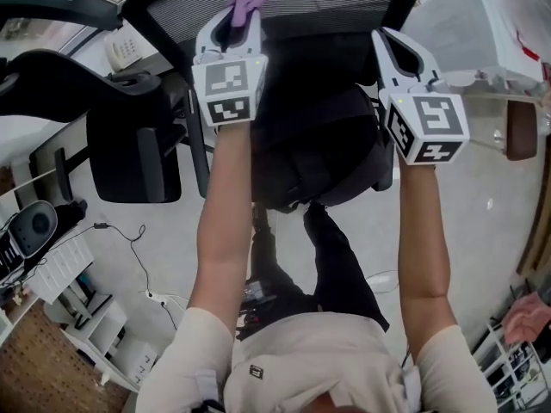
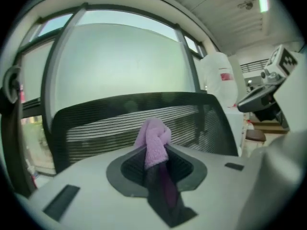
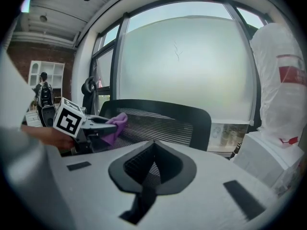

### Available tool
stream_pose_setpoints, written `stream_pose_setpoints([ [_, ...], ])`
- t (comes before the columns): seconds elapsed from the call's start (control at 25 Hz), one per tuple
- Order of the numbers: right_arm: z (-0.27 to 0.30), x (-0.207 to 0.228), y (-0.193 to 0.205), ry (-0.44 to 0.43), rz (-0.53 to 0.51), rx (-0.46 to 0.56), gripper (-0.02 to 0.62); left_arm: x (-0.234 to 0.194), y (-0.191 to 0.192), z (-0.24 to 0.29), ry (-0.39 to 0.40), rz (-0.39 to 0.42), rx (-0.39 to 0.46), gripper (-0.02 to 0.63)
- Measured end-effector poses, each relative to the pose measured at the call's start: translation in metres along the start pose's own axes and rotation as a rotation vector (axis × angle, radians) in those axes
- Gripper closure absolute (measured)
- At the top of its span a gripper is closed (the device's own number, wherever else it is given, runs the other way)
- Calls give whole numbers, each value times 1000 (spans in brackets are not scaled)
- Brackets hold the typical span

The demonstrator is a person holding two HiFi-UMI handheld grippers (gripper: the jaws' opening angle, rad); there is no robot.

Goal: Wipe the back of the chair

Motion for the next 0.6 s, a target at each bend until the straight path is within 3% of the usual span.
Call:
stream_pose_setpoints([
  [0.12,9,-12,-1,-19,-2,-2,600,-72,13,-20,-153,-67,-21,515],
  [0.24,16,-24,-4,-36,-9,-1,600,-107,20,-31,-221,-93,-22,515],
  [0.4,16,-29,-5,-39,-14,1,600,-101,21,-29,-205,-100,-16,515],
  [0.6,4,-17,2,-17,-1,0,600,-55,14,-12,-130,-119,-6,517],
])
Point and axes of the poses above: the fingertips, and each gripper's own axes: z forward along the fingers, x to its right, y out of its underside, the point moved 4 cm from there along -z, backward along the fingers, and after that the axes turned 10 degrees about -y, right-handed, at the moved point
